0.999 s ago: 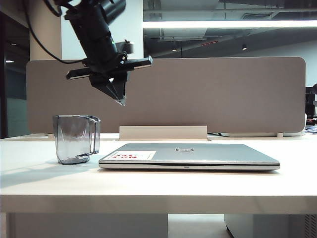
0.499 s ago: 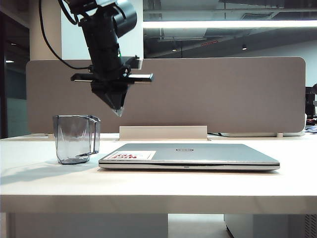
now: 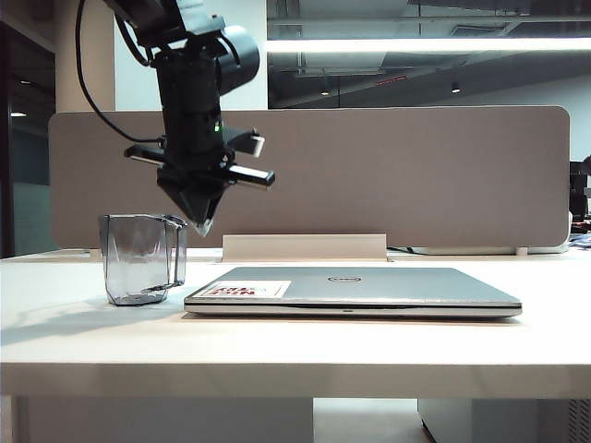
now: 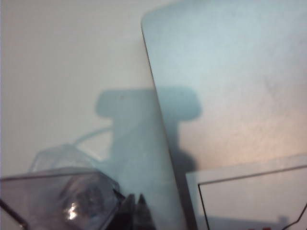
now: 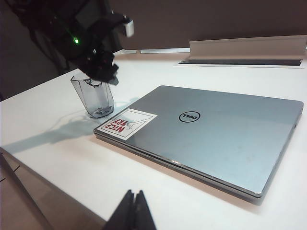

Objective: Pick up the water cup and place it on the left side of the laptop.

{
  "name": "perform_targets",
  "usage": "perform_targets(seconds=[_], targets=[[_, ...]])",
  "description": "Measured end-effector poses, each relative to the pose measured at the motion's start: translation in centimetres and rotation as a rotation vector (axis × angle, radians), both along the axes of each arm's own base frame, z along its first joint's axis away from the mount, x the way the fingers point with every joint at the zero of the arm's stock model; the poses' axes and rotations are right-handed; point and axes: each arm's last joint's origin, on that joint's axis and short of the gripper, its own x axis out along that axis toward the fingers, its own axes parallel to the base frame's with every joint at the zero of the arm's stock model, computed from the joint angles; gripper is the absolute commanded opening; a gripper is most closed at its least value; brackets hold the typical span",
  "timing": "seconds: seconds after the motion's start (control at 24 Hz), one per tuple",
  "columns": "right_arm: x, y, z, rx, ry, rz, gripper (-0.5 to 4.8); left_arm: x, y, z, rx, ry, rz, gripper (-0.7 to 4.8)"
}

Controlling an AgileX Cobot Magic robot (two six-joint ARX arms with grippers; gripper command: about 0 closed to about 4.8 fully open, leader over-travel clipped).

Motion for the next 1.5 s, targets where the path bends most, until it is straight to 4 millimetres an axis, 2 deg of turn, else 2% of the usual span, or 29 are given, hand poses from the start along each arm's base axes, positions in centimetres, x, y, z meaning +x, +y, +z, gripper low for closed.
perform_targets(seconds=[0.46,0.75,1.5], targets=[[0.0,0.0,0.0,0.0,0.0,0.0,-0.05,-1.0,0.9,-0.8,0.166,0.103,0.044,-0.06],[0.0,0.0,0.0,0.0,0.0,0.0,-0.05,-1.7,1.7,-0.8,0.325,0.134,0.089,-0.06],[0.0,0.0,0.0,0.0,0.0,0.0,-0.05,-3.2,2.8,-0.9,0.55,0.238,0.112,-0.06]])
